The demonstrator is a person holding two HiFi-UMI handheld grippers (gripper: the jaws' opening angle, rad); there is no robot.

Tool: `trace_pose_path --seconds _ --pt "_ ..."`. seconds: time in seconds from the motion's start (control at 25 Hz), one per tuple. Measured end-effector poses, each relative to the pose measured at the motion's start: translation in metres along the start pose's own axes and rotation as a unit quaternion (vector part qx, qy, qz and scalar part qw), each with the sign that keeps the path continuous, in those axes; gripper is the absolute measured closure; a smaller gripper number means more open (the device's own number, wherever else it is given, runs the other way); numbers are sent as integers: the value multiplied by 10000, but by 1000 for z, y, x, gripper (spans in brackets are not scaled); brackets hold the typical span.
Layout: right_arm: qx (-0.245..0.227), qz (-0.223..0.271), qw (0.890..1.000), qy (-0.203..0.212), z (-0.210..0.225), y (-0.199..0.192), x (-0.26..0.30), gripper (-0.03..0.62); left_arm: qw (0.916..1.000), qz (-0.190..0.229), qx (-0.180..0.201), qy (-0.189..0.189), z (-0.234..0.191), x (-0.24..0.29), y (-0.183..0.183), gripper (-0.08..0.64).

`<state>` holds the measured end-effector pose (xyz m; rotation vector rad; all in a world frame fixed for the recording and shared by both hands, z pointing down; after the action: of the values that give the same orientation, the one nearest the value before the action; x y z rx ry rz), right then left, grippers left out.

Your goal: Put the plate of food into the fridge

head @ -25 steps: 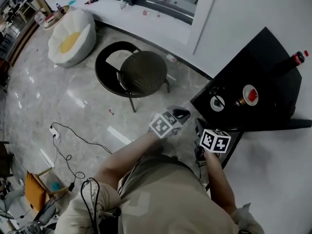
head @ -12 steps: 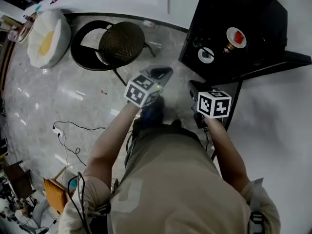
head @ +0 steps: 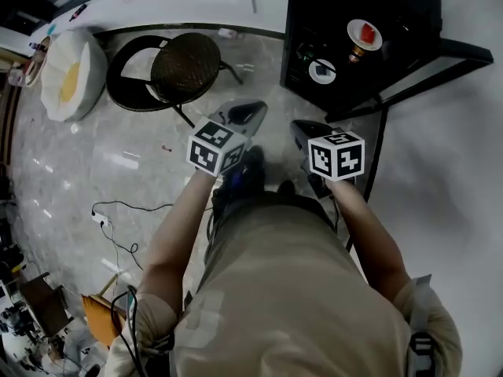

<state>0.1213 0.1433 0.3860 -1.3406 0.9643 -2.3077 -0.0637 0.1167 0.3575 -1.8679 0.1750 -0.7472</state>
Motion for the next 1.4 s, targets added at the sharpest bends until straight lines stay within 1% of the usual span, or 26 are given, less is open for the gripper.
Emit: trace_pose_path --seconds 0.16,0.4,0.56,0.72,0.88,1.0,1.2,1.4 --pt "-44 -2 10000 44 -6 -11 -8 566 10000 -20 67 20 17 -6 -4 541" --pt "-295 95 9995 9 -13 -19 -25 566 9998 -17 157 99 41 -12 -6 541" --pt "-273 100 9996 41 -18 -28 -33 566 9998 -59 157 110 54 -18 -12 541" --pt "-257 32 9997 5 -19 -40 -37 566 9998 -140 133 35 63 -19 -21 541" --pt "-252 49 9996 -126 -21 -45 -41 566 9996 -178 193 -113 62 -18 -21 541" --pt "-287 52 9993 -247 -25 -46 -42 566 9993 -120 268 -240 60 -17 -17 541" --pt "-372 -39 9984 -436 -35 -43 -33 566 9987 80 -12 -496 49 -22 -19 541" --pt "-469 -83 9978 -460 -63 -40 -21 566 9981 105 -36 -600 39 -44 -28 541"
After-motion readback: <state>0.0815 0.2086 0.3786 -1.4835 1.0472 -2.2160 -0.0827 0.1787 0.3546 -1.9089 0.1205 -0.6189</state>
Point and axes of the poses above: the fingertips, and each gripper's own axes: x forward along the fingers, z to its right, y out of its top, the point moved 9 cm from there along -x, backward along the fingers, and after that the axes turned 7 degrees about -y, right-handed, at the moved point
